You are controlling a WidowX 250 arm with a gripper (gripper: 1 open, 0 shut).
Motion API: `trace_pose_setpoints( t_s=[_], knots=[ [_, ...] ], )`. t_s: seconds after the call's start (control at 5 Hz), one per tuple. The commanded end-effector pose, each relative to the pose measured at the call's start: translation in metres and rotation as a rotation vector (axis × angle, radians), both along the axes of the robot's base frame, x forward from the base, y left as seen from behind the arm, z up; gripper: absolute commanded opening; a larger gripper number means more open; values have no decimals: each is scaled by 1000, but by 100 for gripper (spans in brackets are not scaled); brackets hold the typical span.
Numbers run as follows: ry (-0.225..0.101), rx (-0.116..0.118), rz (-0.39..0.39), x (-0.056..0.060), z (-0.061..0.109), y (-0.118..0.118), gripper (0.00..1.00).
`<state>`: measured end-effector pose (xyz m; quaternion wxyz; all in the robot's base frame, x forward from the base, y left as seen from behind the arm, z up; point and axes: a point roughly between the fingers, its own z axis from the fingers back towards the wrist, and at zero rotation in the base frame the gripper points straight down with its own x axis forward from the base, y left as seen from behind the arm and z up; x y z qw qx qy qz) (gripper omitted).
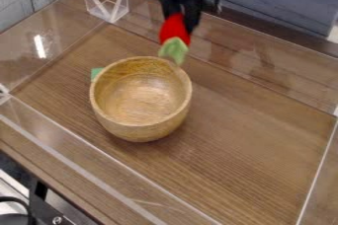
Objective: Move the red object to the right side of the table
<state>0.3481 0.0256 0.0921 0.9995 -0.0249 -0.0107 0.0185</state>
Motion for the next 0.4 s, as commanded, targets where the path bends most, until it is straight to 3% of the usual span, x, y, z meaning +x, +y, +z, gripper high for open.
trace_pose_setpoints(
  t_s=[0.0,0.2],
  knots=[
    [-47,30,-47,15,4,-1,0],
    [-59,33,-9,15,8,15,0]
  ],
)
